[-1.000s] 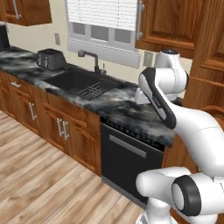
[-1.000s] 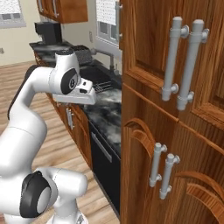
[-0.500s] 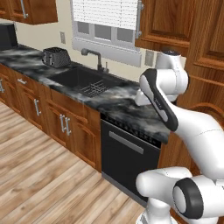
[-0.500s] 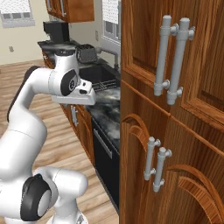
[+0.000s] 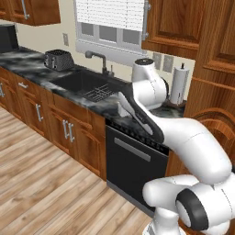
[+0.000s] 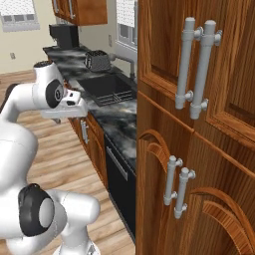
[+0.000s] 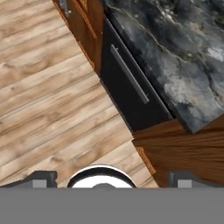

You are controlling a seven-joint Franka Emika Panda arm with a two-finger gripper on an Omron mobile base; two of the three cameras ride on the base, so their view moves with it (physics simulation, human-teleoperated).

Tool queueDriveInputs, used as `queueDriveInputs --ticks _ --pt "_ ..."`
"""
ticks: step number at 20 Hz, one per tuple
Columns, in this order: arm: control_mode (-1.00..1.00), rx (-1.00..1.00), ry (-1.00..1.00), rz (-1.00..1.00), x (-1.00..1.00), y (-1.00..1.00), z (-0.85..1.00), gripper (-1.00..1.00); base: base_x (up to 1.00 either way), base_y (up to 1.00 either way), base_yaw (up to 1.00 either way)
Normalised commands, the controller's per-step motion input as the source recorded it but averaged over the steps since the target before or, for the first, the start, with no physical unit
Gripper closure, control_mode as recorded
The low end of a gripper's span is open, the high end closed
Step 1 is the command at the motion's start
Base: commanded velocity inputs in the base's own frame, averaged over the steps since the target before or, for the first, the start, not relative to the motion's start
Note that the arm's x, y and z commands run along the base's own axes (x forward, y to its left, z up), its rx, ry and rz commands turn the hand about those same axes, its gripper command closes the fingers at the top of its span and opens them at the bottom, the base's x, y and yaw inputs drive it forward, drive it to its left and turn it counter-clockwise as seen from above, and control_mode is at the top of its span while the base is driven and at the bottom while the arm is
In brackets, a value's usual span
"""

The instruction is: Open the dishwasher door and pull out the top rack.

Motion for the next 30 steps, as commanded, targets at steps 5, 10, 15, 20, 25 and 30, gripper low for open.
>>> queueDriveInputs --ticks 5,10,15,20,25,30 --pt "-1.00 -0.25 -0.02 0.00 0.37 0.76 -0.30 -1.00 0.00 0.00 0.00" --pt "-1.00 -0.29 0.00 0.00 0.43 0.30 -0.68 -1.00 0.00 0.00 0.00" --pt "-1.00 -0.27 0.00 0.00 0.41 0.16 -0.63 -1.00 0.00 0.00 0.00" --pt "-1.00 -0.18 0.00 0.00 0.45 0.05 -0.59 -1.00 0.00 0.00 0.00" --pt "-1.00 -0.12 0.00 0.00 0.37 0.00 -0.50 -1.00 0.00 0.00 0.00" --pt "-1.00 -0.10 0.00 0.00 0.22 0.00 -0.45 -1.00 0.00 0.00 0.00"
